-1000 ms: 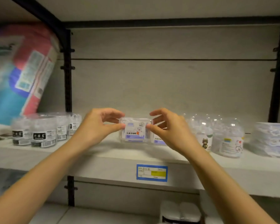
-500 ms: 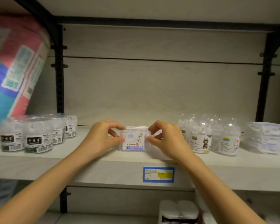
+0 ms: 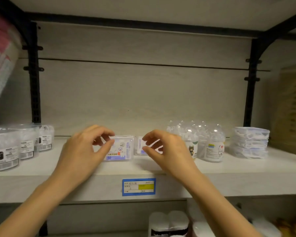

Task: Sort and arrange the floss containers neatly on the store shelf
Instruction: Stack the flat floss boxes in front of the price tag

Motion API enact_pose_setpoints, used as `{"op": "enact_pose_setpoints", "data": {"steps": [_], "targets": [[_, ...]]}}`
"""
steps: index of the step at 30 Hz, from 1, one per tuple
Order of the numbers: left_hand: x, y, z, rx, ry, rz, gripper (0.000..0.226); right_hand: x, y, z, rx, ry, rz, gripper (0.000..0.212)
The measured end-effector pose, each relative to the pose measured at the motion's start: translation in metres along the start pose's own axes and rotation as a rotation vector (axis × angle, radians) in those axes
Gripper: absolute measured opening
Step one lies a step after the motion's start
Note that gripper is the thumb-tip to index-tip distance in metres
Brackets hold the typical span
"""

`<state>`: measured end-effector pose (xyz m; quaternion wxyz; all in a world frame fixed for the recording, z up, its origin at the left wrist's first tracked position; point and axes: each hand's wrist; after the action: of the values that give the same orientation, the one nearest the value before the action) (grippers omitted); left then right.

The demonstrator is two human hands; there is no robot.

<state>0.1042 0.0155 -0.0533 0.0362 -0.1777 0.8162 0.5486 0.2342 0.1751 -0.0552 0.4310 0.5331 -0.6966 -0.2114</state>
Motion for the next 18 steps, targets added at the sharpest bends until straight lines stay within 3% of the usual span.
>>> {"op": "enact_pose_setpoints", "data": {"steps": [6, 18], "targets": [[-0.065, -0.006, 0.036, 0.122, -0.183, -0.013, 0.009, -0.044, -0.024, -0.056, -0.002, 0.064, 0.029, 0.017], [-0.216, -0.009, 0.141, 0.044, -0.340, -0.107, 0.013, -0.178, -0.046, -0.195, 0.024, 0.150, -0.003, 0.012]]}}
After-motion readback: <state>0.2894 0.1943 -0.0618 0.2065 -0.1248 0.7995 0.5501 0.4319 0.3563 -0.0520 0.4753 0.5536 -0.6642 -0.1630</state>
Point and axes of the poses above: each hand's wrist, its own y-axis towards the middle knuckle, its own z-axis out of the palm, x = y × z, and after that the axes turned 6 degrees about -x, right-handed
